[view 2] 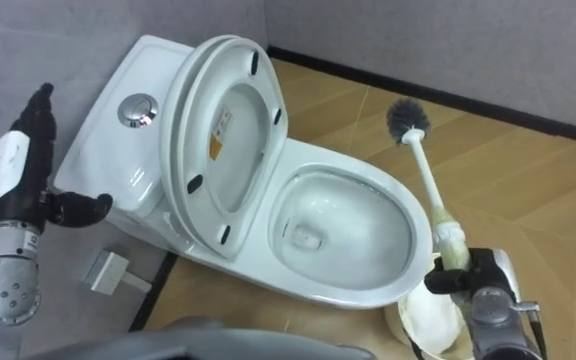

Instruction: Brush toilet

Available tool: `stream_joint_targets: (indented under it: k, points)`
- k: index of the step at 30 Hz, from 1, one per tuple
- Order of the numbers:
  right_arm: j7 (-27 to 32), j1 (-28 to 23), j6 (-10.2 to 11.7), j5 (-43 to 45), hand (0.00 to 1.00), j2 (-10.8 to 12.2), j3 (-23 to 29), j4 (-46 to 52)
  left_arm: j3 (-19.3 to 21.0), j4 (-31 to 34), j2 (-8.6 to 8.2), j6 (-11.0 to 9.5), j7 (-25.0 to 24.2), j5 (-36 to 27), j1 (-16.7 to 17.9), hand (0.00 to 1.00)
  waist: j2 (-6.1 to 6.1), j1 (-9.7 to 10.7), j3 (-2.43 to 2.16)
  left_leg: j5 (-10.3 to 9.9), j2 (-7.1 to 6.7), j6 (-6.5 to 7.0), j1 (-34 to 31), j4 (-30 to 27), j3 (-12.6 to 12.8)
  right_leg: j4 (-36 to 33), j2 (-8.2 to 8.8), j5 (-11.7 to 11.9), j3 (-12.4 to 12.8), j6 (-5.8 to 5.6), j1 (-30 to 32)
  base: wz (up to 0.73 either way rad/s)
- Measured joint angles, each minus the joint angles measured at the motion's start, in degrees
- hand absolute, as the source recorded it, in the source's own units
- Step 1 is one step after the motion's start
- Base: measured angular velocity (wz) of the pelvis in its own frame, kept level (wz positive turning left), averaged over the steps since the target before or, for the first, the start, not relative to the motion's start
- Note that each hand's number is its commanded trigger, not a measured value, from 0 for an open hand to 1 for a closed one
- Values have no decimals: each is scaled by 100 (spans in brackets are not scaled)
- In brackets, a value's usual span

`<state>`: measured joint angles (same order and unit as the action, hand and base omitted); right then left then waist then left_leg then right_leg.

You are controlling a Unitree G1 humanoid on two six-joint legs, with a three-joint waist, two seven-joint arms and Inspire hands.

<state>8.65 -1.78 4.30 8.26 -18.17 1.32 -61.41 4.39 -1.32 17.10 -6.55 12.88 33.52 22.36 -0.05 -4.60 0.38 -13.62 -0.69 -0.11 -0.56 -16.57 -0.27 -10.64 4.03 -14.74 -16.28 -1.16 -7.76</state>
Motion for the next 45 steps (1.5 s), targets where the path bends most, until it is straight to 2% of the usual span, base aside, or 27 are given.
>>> stream_joint_targets:
  k: [2,5,9,11,13,19,21,24,27,33,36,45]
  points:
    - [3,-123,1,150,100,-33,9,215,3,-114,0,1,-60,-17,-3,0,21,52,-12,0,-3,0,30,42,0,-5,4,0,-6,0,-9,-3]
    - [6,-268,-3,332,100,-52,8,574,-1,-227,-1,4,-150,-25,-2,0,0,96,-1,0,17,1,12,49,71,-50,4,-1,55,-1,68,-10]
    - [95,-266,0,1086,100,-80,9,998,1,-478,0,0,-351,-9,-139,0,-14,104,-8,3,42,6,-104,30,166,-206,8,-1,140,0,286,-15]
    - [95,-261,60,1420,100,-79,4,1108,-1,-522,0,-3,-422,-9,-155,0,-67,109,-6,4,42,6,-126,26,186,-210,9,0,174,0,322,-9]
    - [96,-258,121,1664,100,-80,4,1133,-1,-560,0,-3,-493,-10,-155,0,-115,108,-34,3,42,7,-184,-6,190,-210,9,5,191,-2,364,-2]
    - [58,-250,192,2213,100,-100,-14,1266,-29,-609,20,-4,-724,-17,-273,0,-89,128,-15,4,51,11,-222,-15,212,-198,5,40,201,-8,413,0]
    - [-20,-191,201,2371,100,-223,-145,1273,-257,-667,187,-3,-852,110,-296,0,-48,123,-18,11,66,20,-232,-4,279,-227,6,40,262,-7,470,-11]
    - [-78,-169,202,2421,100,-291,-240,1371,-498,-794,394,3,-1157,343,-306,0,-41,191,-13,12,87,21,-234,4,353,-227,-4,43,325,-2,502,-14]
    - [-123,-191,206,2449,100,-384,-241,1562,-507,-833,505,3,-1242,436,-328,0,-31,263,-12,17,88,26,-285,21,365,-260,-4,46,352,2,589,-2]
    - [-186,-221,204,2592,100,-498,-248,1749,-512,-1016,615,-11,-1343,679,-403,0,-50,262,0,22,99,33,-278,35,453,-311,0,46,422,2,641,-6]
    - [-188,-271,193,2667,100,-562,-254,1886,-513,-1110,622,-13,-1352,731,-451,0,-29,266,-13,26,102,39,-274,35,495,-330,2,47,464,2,663,-8]
    - [-248,-564,196,2885,100,-664,-259,1994,-512,-1191,692,-23,-1357,886,-515,0,-62,272,-5,75,91,54,-249,102,532,-315,14,51,496,4,673,-1]
